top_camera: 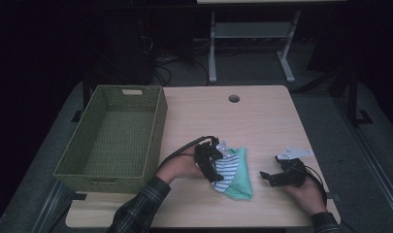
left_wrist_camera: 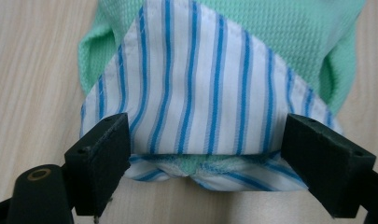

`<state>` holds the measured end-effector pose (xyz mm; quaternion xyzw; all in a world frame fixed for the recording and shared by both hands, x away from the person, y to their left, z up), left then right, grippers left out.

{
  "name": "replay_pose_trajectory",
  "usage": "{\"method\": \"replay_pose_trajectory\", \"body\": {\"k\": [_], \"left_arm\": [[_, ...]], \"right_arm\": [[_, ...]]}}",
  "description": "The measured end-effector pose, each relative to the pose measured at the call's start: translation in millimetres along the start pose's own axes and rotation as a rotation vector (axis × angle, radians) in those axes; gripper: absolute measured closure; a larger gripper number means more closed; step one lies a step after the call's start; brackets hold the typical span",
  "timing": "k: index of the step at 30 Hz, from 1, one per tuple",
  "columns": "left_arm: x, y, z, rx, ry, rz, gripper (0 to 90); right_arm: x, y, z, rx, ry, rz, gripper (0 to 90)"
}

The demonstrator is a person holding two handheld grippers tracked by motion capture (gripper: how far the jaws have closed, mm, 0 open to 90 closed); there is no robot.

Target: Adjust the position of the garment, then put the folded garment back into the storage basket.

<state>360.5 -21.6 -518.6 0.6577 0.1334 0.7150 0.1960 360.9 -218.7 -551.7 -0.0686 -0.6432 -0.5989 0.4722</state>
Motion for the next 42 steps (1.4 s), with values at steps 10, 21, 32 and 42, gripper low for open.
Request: {"method": "replay_pose_trajectory", "body": {"k": [10, 21, 32, 42], "left_arm": [[-14.0, -4.8, -5.5, -0.020, -0.019, 0.042, 14.0], [-19.3, -9.3, -7.9, 0.012, -0.050, 0.053, 12.9], [-19.0, -10.0, -9.6, 0.019, -0.059, 0.062, 16.2], [-15.9, -1.3, -16.3, 0.000, -0.061, 0.065, 50.2]], "right_arm": [[-0.3, 0.3, -0.3, 0.001, -0.001, 0.000, 10.0], [-0.4, 0.3, -0.5, -0.002, -0.003, 0.001, 10.1], [-0.6, 0.5, -0.6, -0.006, -0.004, 0.002, 10.1], [-0.6, 0.5, -0.7, -0.008, -0.006, 0.002, 10.2]]}}
Point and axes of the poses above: each handheld gripper's, and its own axes: x roughly backward along the jaws, y roughly out of its top, z roughly to its left, the point moved 10 cm from there along -x, roughly forward along the jaws, and after that the axes turned 10 degrees about -x, right-handed, at the moved point
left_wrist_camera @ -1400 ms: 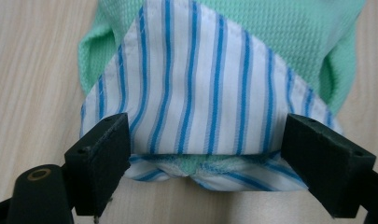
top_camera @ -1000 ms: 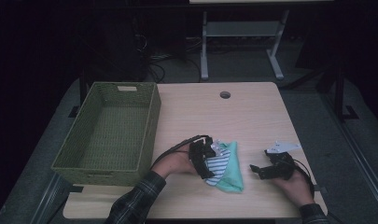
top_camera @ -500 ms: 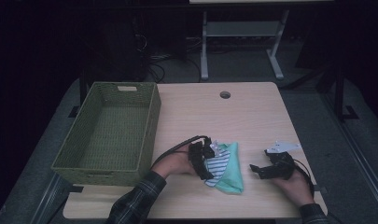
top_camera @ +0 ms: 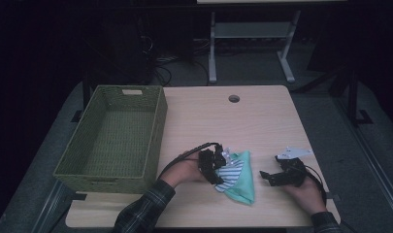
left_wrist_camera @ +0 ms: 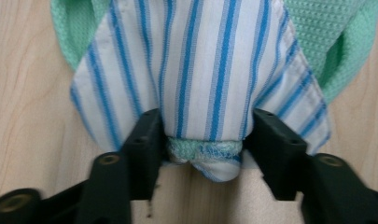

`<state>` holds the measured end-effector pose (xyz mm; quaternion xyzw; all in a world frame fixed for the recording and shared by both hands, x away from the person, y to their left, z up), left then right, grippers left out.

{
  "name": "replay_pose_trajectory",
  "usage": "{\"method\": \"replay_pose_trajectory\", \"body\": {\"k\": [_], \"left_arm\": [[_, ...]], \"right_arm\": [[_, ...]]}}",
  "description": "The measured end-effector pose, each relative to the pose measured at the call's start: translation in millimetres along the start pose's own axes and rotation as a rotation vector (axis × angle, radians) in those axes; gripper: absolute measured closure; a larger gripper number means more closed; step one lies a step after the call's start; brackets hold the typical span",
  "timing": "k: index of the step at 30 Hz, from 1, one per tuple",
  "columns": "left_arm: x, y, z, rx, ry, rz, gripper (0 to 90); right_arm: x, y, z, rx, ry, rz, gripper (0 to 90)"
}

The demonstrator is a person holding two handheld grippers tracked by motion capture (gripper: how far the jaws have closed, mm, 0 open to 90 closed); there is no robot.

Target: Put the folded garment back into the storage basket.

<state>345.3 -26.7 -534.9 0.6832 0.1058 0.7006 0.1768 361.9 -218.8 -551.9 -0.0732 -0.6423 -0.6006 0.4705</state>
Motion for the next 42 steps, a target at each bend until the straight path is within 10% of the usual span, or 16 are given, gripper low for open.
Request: {"method": "replay_pose_trajectory", "body": {"k": [10, 20, 42], "left_arm": [[0.3, 2.3, 0.8, 0.030, 0.016, -0.015, 71.2], [8.4, 2.2, 4.0, 0.086, 0.003, -0.078, 72.6], [80.4, 3.3, 19.3, 0.171, 0.064, -0.174, 72.4]], "right_arm": [[0.0, 0.0, 0.0, 0.000, 0.000, 0.000, 10.2], [0.0, 0.1, -0.1, 0.002, 0.000, 0.000, 10.2], [0.2, -0.3, 0.4, -0.004, 0.001, 0.004, 10.1]]}}
Point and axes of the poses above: each handheld gripper's, and its own axes: x roughly backward along the jaws, y roughly out of its top, z roughly to its left, the point moved 10 cm from there along -x, roughly forward along the jaws, and after that the axes turned 10 degrees about -x, right-handed, at the moved point
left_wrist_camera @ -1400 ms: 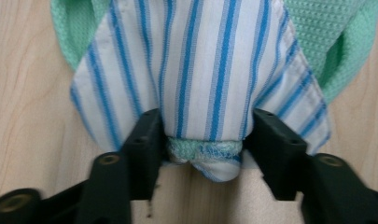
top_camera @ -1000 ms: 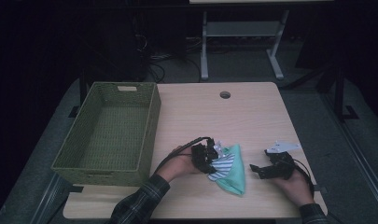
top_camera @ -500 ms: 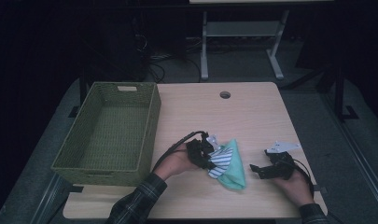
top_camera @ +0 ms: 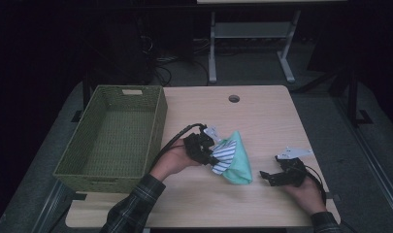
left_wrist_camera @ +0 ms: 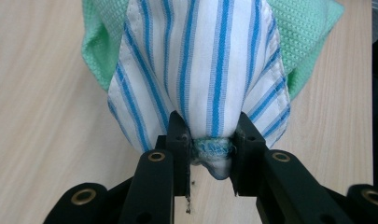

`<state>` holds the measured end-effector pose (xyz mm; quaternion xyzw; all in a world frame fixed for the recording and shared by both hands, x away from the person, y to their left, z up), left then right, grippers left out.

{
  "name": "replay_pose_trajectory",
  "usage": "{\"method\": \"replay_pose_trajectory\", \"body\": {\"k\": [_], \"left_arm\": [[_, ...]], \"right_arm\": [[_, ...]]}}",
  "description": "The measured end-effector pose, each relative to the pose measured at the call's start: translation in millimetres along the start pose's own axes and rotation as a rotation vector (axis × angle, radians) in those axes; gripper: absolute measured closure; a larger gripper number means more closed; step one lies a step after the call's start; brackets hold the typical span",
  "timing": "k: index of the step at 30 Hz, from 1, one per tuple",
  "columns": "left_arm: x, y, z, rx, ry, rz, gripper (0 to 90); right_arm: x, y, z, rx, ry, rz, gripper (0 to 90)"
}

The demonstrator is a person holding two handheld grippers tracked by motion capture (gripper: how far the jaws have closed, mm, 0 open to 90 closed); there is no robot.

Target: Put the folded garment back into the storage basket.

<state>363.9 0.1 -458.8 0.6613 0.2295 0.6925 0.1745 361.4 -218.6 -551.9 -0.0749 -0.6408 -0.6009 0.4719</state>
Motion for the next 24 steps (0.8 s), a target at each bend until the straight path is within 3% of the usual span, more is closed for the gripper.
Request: {"method": "replay_pose_trajectory", "body": {"k": [13, 24], "left_arm": [[38.5, 0.0, 7.4, 0.032, 0.019, -0.003, 72.3], [72.5, -3.7, 14.7, 0.040, 0.063, 0.005, 72.2]], "right_arm": [[-0.1, 0.0, 0.0, 0.002, 0.000, 0.000, 10.0], [-0.1, 0.1, 0.0, 0.001, 0.000, -0.002, 10.0]]}}
Point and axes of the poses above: each handheld gripper's, and its own axes: x roughly backward along the jaws, y roughly out of its top, z roughly to its left, the point moved 10 cm from there along -x, roughly forward along the jaws, and after that the axes turned 10 degrees about -x, right-handed, at the moved point
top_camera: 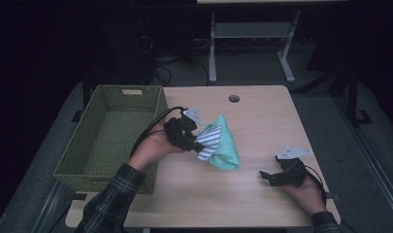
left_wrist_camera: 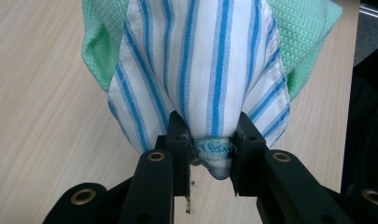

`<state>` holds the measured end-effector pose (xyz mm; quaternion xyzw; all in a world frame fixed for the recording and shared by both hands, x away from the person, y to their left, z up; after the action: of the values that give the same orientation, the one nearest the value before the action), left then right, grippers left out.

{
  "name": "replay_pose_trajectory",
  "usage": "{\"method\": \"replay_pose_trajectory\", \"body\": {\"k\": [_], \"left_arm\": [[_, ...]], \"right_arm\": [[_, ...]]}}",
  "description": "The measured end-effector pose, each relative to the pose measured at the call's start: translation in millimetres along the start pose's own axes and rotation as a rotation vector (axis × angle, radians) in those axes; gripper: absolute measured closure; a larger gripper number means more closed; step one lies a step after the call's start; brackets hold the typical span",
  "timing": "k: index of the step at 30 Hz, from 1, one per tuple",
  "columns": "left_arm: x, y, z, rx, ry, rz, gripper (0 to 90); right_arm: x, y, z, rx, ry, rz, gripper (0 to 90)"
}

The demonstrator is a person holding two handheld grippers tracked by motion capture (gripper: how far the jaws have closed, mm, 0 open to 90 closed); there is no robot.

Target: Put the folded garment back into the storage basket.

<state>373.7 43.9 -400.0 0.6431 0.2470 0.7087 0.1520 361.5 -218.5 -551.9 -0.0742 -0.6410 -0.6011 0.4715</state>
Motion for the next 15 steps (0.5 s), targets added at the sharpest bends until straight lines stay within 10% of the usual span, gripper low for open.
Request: {"method": "replay_pose_trajectory", "body": {"k": [15], "left_arm": [[47.8, -26.9, 22.3, 0.098, 0.099, 0.016, 72.1]], "right_arm": [[-0.1, 0.1, 0.0, 0.001, 0.000, -0.001, 10.0]]}}
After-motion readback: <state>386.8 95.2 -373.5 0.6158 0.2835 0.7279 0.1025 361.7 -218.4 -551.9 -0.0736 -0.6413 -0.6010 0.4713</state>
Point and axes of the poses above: each handheld gripper's, and its own axes: x roughly backward along the jaws, y roughly out of its top, z roughly to its left, the point moved 10 cm from there along -x, roughly forward along the jaws, and after that the axes turned 10 degrees about -x, right-handed, at the moved point
